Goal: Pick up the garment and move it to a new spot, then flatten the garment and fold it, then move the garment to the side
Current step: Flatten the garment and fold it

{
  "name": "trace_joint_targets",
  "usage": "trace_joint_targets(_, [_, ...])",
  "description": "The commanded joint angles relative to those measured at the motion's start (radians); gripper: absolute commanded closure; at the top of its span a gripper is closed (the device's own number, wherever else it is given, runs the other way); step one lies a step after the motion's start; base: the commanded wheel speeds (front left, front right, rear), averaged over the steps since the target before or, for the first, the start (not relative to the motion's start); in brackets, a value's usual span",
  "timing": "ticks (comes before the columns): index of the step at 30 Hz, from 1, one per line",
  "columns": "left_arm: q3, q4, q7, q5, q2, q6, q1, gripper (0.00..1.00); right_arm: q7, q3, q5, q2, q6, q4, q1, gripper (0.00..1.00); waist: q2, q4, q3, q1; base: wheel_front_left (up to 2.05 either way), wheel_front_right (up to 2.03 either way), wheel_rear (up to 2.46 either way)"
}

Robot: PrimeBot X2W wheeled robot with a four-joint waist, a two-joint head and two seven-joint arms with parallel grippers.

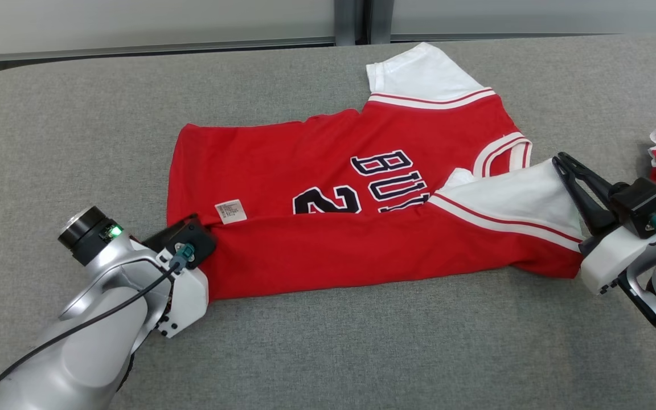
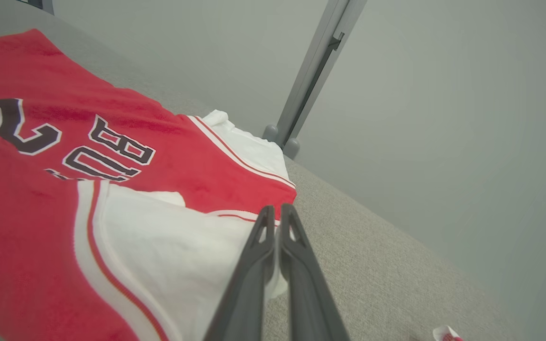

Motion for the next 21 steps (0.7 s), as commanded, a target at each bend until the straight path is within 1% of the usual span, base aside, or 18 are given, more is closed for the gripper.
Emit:
trace_joint_targets(1, [0.012,0.017,-0.011,-0.016,-0.008,0.012,-0.020,0.00,-0.006,-0.005,0.003,0.006,-0.002,0.016,-0.014,0.00,0.0000,0.004,0.003,0.0000,0.00,0.00,0.00])
trace_joint_targets(3, [0.037,0.054,-0.045,-0.042,-0.033,0.033,-0.029,0.00,-0.006,-0.023,-0.021,0.011,-0.002,0.028,-0.028,0.00,0.0000,0.010,0.003,0.0000,0.00,0.00,0.00])
trace_joint_targets(6, [0.090,0.095,-0.122,-0.095,-0.074,0.076,-0.032,0.00,-0.006,-0.095,-0.030,0.040,-0.002,0.012,-0.005,0.00,0.0000,0.018,-0.005,0.0000,0.00,0.00,0.00])
trace_joint_targets(9, [0.147,0.113,-0.206,-0.155,-0.108,0.111,-0.016,0.00,-0.006,-0.161,-0.050,0.065,-0.002,-0.029,0.037,0.00,0.0000,0.028,-0.023,0.0000,0.00,0.00,0.00])
trace_joint_targets(12, [0.231,0.098,-0.257,-0.238,-0.140,0.142,0.014,0.00,-0.006,-0.237,-0.061,0.092,-0.002,-0.097,0.086,0.00,0.0000,0.040,-0.051,0.0000,0.00,0.00,0.00])
trace_joint_targets(15, [0.312,0.033,-0.276,-0.301,-0.162,0.161,0.056,0.00,-0.006,-0.311,-0.071,0.126,-0.002,-0.174,0.156,0.00,0.0000,0.053,-0.087,0.0000,0.00,0.00,0.00])
trace_joint_targets(16, [0.342,-0.016,-0.277,-0.313,-0.167,0.169,0.073,0.00,-0.006,-0.339,-0.068,0.140,-0.002,-0.202,0.178,0.00,0.0000,0.058,-0.099,0.0000,0.00,0.00,0.00])
trace_joint_targets(19, [0.418,-0.178,-0.277,-0.281,-0.158,0.210,0.166,0.00,-0.006,-0.404,-0.066,0.186,-0.002,-0.266,0.249,0.00,0.0000,0.067,-0.133,0.0000,0.00,0.00,0.00])
trace_joint_targets(21, [0.453,-0.269,-0.276,-0.263,-0.175,0.221,0.242,0.00,-0.006,-0.438,-0.073,0.220,-0.002,-0.303,0.293,0.00,0.0000,0.071,-0.155,0.0000,0.00,0.00,0.00])
